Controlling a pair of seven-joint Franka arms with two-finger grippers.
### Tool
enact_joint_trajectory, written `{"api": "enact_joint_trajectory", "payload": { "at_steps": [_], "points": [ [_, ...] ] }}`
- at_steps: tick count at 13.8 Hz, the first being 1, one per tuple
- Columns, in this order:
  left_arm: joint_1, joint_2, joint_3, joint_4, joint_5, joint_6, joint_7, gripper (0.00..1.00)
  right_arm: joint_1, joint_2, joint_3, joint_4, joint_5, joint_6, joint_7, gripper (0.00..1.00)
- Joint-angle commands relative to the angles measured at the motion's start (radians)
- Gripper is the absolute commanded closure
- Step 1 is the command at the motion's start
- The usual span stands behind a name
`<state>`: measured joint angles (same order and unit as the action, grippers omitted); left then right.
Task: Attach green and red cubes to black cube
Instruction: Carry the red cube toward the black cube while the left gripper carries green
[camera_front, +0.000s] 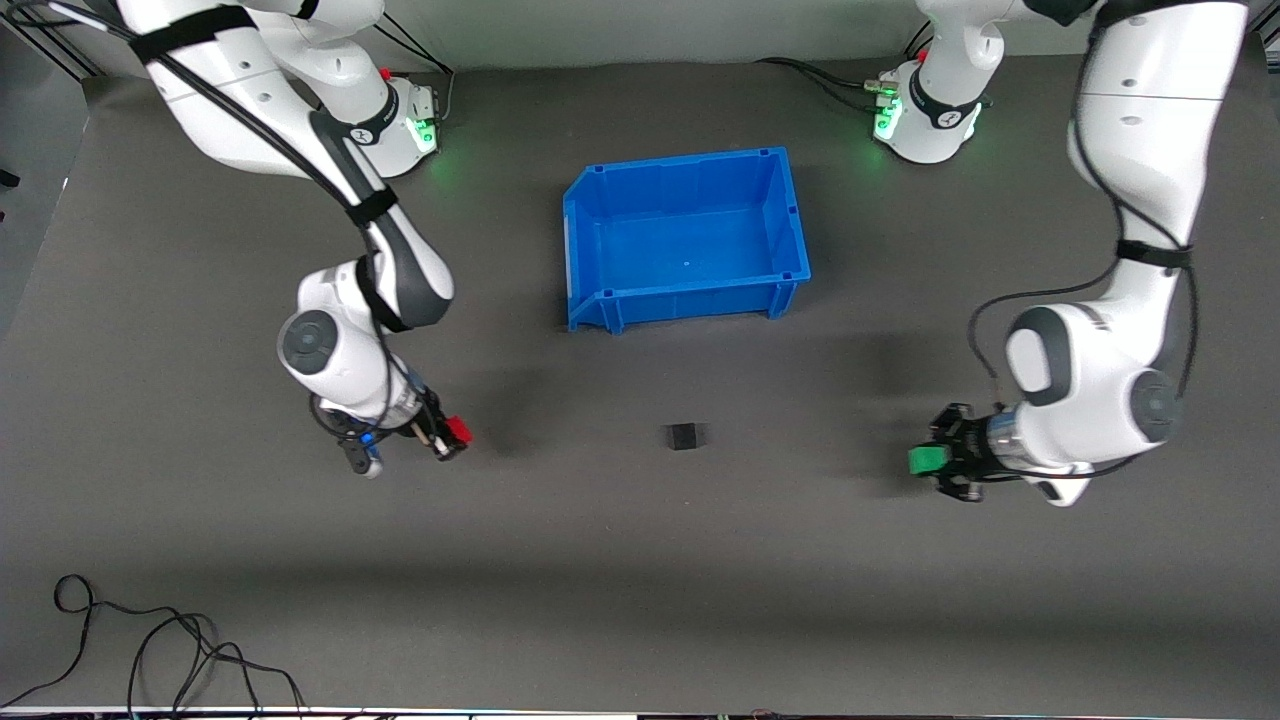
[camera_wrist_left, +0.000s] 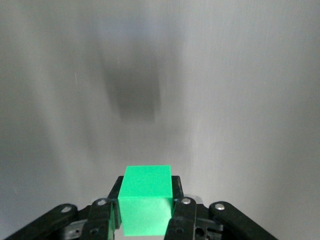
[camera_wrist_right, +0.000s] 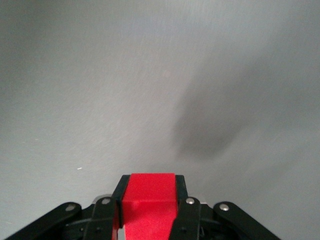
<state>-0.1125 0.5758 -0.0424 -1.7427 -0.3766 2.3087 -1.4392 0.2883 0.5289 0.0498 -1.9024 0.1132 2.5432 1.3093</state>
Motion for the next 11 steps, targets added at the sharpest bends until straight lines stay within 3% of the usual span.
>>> {"api": "enact_joint_trajectory", "payload": {
  "at_steps": [1, 5, 11],
  "points": [
    [-0.114, 0.006, 0.012, 0.028, -0.008, 0.032, -0.143, 1.0, 0.066, 0.112, -0.008, 0.169, 0.014, -0.032, 0.239, 1.0],
    [-0.249, 0.039, 0.012, 0.026, -0.007, 0.135, -0.279, 1.0, 0.149, 0.221, -0.008, 0.39, 0.01, -0.136, 0.511, 1.0],
    [-0.378, 0.114, 0.012, 0.048, -0.001, 0.256, -0.409, 1.0, 0.262, 0.286, -0.013, 0.491, -0.001, -0.199, 0.746, 1.0]
  ]
}}
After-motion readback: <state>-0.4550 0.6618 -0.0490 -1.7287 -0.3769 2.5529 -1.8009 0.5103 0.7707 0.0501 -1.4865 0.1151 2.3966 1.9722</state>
